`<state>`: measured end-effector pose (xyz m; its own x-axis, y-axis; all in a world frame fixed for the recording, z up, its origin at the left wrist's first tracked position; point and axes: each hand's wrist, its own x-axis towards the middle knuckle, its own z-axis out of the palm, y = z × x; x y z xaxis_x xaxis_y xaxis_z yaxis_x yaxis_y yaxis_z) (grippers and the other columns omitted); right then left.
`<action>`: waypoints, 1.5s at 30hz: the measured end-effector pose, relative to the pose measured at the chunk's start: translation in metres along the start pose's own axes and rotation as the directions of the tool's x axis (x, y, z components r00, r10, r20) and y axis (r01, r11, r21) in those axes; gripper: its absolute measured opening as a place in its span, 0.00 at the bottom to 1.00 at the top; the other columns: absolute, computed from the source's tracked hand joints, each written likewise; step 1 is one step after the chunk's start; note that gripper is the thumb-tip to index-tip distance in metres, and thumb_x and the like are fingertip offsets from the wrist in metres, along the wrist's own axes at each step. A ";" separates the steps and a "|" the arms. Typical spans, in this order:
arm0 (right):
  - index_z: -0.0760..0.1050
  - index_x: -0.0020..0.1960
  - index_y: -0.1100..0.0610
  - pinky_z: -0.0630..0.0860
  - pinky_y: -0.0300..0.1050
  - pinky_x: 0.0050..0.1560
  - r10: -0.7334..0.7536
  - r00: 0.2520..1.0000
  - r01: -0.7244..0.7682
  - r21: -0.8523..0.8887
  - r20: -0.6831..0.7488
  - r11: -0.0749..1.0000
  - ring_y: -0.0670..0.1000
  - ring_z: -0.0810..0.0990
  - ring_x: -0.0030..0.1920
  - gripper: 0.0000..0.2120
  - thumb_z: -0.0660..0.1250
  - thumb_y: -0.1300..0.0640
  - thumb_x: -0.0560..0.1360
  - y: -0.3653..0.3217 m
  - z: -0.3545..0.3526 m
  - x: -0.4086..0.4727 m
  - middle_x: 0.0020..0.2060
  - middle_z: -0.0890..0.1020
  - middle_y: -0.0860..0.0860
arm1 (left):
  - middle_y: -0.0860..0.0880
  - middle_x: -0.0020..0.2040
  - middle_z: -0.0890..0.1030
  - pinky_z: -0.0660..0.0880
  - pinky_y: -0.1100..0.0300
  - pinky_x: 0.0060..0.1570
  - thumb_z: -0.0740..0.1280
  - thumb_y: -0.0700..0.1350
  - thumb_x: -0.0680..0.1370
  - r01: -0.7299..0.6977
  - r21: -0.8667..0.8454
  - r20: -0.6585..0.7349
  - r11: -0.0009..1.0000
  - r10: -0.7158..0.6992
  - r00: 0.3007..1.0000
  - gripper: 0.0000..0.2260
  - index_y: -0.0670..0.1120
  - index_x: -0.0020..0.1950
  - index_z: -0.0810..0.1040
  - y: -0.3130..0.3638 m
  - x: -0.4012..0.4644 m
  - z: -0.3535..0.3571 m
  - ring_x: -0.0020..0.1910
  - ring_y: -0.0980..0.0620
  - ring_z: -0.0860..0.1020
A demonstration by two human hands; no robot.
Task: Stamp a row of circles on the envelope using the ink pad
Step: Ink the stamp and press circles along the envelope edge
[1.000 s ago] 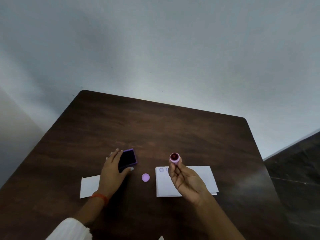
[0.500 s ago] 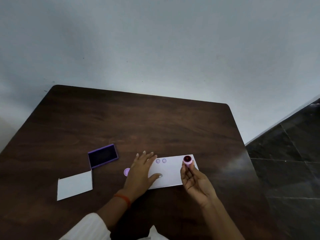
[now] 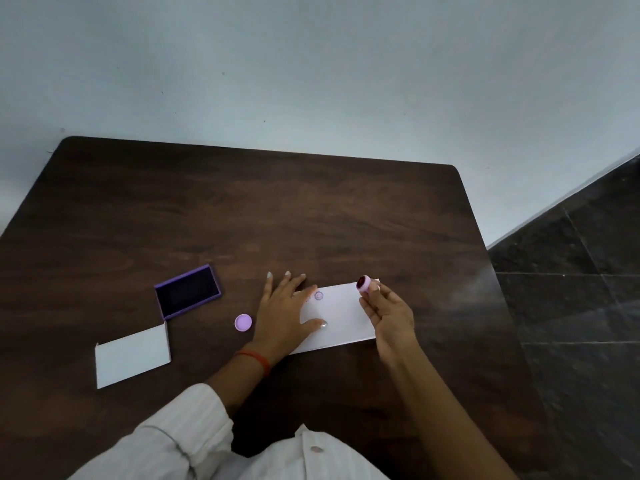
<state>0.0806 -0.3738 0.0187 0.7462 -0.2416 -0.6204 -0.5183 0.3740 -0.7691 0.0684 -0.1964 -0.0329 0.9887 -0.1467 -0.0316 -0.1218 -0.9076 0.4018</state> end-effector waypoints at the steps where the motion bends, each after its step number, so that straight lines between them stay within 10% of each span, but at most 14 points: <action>1: 0.80 0.49 0.56 0.75 0.48 0.60 -0.034 0.999 0.030 -0.092 -0.039 0.995 0.52 0.78 0.55 0.07 0.70 0.58 0.71 0.002 0.002 0.001 0.53 0.81 0.54 | 0.49 0.73 0.66 0.35 0.49 0.71 0.66 0.62 0.70 -0.002 -0.003 -0.005 1.000 0.002 1.000 0.29 0.53 0.68 0.68 0.000 0.000 0.000 0.74 0.47 0.58; 12: 0.80 0.44 0.52 0.69 0.19 0.37 -0.466 0.879 0.443 -0.544 0.106 0.713 0.28 0.77 0.41 0.03 0.71 0.56 0.71 0.023 0.020 0.003 0.38 0.81 0.39 | 0.47 0.72 0.67 0.39 0.48 0.72 0.69 0.60 0.69 -0.012 -0.041 -0.047 0.999 0.011 0.999 0.28 0.50 0.66 0.71 -0.001 -0.001 -0.001 0.74 0.46 0.59; 18: 0.80 0.48 0.56 0.79 0.43 0.49 -0.563 0.799 0.485 -0.781 0.211 0.395 0.49 0.81 0.44 0.07 0.68 0.55 0.73 0.029 0.025 0.007 0.44 0.85 0.51 | 0.48 0.72 0.67 0.37 0.49 0.72 0.69 0.60 0.69 -0.018 -0.054 -0.057 0.998 0.015 0.998 0.28 0.50 0.66 0.71 -0.002 -0.002 -0.001 0.74 0.46 0.58; 23: 0.77 0.53 0.56 0.73 0.42 0.50 -0.553 0.769 0.482 -0.859 0.320 0.173 0.53 0.80 0.50 0.10 0.64 0.53 0.75 0.032 0.029 0.007 0.50 0.84 0.53 | 0.47 0.72 0.68 0.37 0.49 0.71 0.69 0.60 0.69 -0.017 -0.071 -0.059 0.997 0.012 0.998 0.28 0.50 0.66 0.71 -0.002 -0.002 -0.001 0.74 0.46 0.59; 45: 0.73 0.55 0.62 0.73 0.46 0.50 -0.325 0.789 0.478 -0.853 0.522 -0.210 0.57 0.74 0.56 0.14 0.68 0.64 0.70 0.024 0.047 0.005 0.55 0.77 0.59 | 0.45 0.69 0.71 0.39 0.46 0.71 0.70 0.59 0.68 -0.025 -0.086 -0.080 0.996 0.018 0.997 0.27 0.48 0.63 0.74 -0.003 -0.002 0.001 0.72 0.43 0.63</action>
<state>0.0915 -0.3239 0.0042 0.9750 0.1549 -0.1590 0.1088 -0.9578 -0.2660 0.0667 -0.1936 -0.0347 0.9902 -0.1310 0.0489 -0.1383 -0.8663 0.4800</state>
